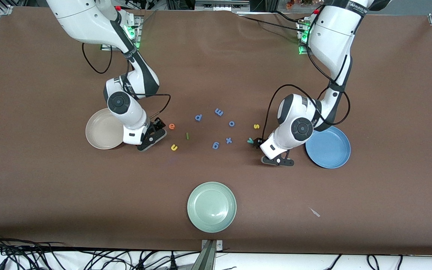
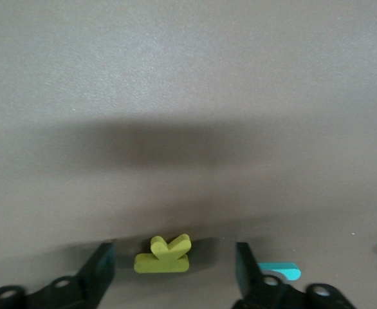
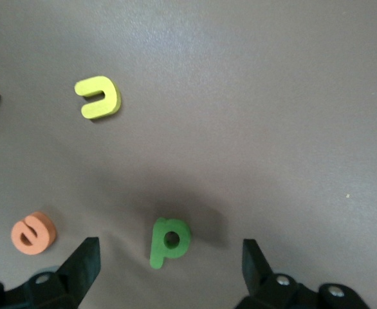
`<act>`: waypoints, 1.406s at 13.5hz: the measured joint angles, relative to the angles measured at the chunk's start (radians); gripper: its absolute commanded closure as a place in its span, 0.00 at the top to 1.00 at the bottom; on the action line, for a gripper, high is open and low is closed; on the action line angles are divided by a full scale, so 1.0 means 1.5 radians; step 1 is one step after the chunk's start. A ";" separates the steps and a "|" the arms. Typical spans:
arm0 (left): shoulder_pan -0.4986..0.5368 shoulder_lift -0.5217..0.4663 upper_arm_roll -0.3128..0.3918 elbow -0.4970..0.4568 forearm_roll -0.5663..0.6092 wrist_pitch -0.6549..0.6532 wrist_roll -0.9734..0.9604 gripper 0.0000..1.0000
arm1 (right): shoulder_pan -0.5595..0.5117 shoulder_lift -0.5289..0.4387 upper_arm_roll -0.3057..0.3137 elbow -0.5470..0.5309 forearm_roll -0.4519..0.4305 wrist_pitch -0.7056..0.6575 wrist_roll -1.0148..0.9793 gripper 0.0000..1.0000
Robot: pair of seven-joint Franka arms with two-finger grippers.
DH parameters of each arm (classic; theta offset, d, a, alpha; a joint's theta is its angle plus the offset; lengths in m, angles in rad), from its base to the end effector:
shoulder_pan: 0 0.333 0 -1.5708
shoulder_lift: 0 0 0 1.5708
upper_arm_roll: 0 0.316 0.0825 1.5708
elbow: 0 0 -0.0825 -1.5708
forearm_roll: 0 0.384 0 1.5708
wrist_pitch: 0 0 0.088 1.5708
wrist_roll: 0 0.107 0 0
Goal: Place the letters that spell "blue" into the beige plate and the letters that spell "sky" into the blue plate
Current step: 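Grasp green p with the right gripper while the left gripper grasps yellow k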
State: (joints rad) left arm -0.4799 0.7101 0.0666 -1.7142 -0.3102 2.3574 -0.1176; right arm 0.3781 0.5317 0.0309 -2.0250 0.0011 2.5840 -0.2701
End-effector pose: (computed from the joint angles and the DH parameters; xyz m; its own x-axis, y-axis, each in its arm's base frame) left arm 0.6054 -0.2739 0.1722 0.9912 -0.0900 -0.0967 -0.0750 -0.9860 0.1491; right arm 0.5534 0.2396 0.1845 0.7812 0.6235 0.0308 0.6240 -0.7814 -0.0084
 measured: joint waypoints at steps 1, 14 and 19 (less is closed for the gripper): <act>0.000 0.001 0.002 0.000 0.000 0.000 0.000 0.37 | 0.000 0.002 -0.001 0.000 0.000 0.001 -0.002 0.84; 0.005 -0.002 0.029 0.006 0.000 -0.004 0.040 0.08 | 0.001 0.013 -0.001 0.001 -0.009 0.022 -0.006 0.33; 0.062 -0.067 0.033 0.012 0.000 -0.122 0.058 0.08 | 0.002 0.012 -0.003 0.002 -0.013 0.023 -0.006 0.13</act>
State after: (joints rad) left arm -0.3862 0.6098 0.1161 -1.6965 -0.3102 2.1741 -0.0307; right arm 0.3808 0.5500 0.0268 -2.0216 -0.0183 2.6183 -0.2792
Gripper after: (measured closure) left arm 0.736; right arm 0.727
